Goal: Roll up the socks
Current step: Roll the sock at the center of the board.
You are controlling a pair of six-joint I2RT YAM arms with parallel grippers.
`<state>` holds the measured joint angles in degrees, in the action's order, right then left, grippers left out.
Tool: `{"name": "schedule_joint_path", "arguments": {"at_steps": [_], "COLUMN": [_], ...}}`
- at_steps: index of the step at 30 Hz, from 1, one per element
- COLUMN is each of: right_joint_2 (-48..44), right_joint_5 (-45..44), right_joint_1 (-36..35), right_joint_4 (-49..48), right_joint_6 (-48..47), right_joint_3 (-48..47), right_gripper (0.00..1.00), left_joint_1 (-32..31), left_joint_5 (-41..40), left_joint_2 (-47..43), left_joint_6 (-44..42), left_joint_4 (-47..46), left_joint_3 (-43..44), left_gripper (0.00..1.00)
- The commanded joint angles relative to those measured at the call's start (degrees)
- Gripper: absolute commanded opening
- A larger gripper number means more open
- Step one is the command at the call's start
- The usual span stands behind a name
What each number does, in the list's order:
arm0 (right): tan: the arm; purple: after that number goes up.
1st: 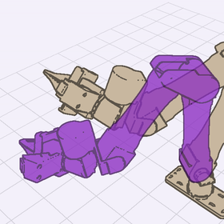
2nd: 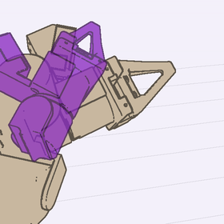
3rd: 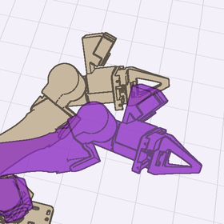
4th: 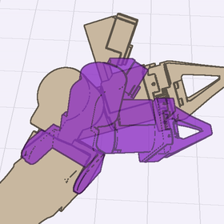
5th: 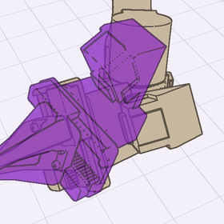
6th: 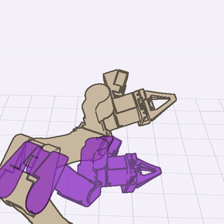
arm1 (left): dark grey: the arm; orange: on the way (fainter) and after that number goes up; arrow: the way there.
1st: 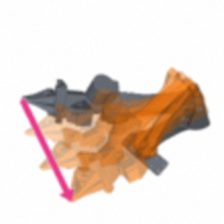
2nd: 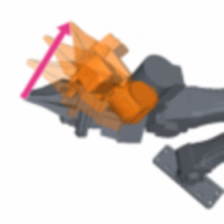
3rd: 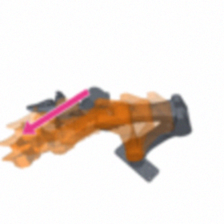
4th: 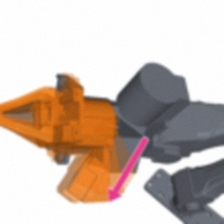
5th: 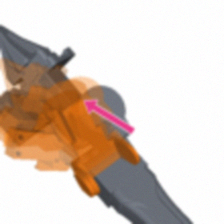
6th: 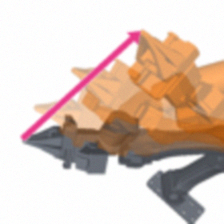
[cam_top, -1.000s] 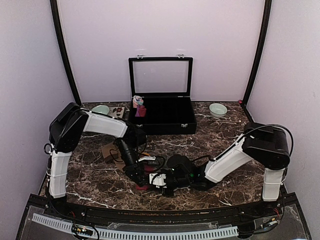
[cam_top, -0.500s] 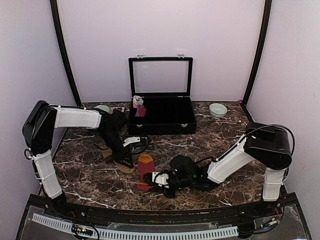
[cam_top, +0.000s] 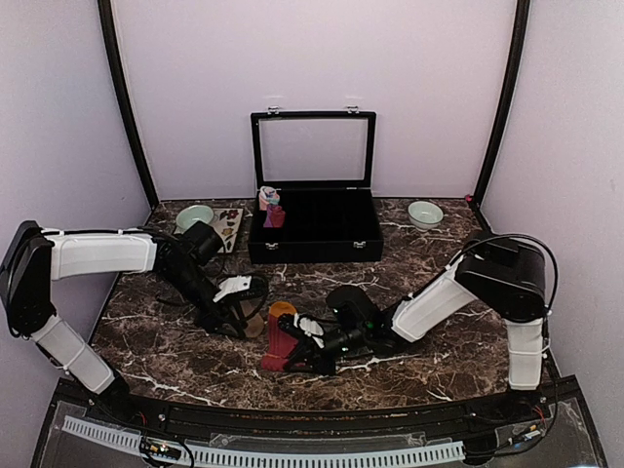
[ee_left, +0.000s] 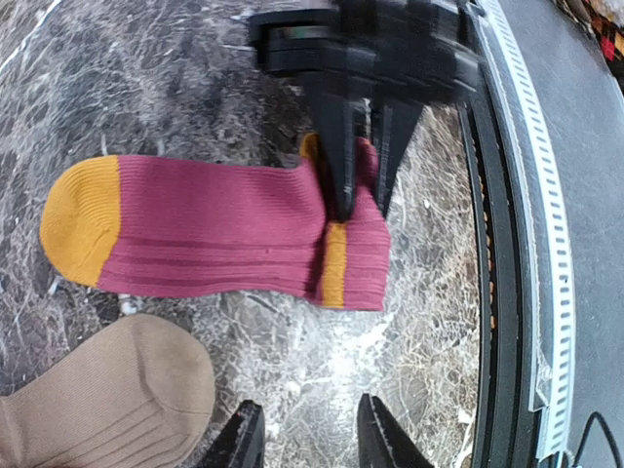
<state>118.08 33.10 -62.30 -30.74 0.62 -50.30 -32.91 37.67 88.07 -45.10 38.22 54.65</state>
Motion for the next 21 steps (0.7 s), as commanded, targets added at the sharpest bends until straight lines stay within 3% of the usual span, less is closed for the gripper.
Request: {"name": "schedule_joint_path", "arguments": {"at_steps": [1,3,9,21], "right_joint_2": [10.6,11.8,13.8,16.0], "right_joint_5": [0.7,1.8,3.5,5.6], "right_joint_1": [1.3,2.0,4.7,7.1], "right_joint_4": [21.2,21.7,25.1,27.5], "right_joint_6": [8.8,10.7,15.7,26.3], "right_joint_3": [2.9,2.5,-0.3,-0.7], "right_gripper": [0.04,0.04,0.03,0.02], "left_joint_1": [-0.5,-1.7,-12.9,-19.4], "left_joint_5": [2.0,2.0,-5.0,-11.6], "left_joint_2": [-2.9,-3.2,-0.7,-1.0], "left_joint_6": [-4.1,-4.5,-4.4,-6.2], "left_joint_4": [-5.8,-7.7,-12.1,-21.4], "left_joint_3": [-5.4,-6.8,-6.7,-9.7], "left_gripper": [0.35,0.35,0.33,0.32]}}
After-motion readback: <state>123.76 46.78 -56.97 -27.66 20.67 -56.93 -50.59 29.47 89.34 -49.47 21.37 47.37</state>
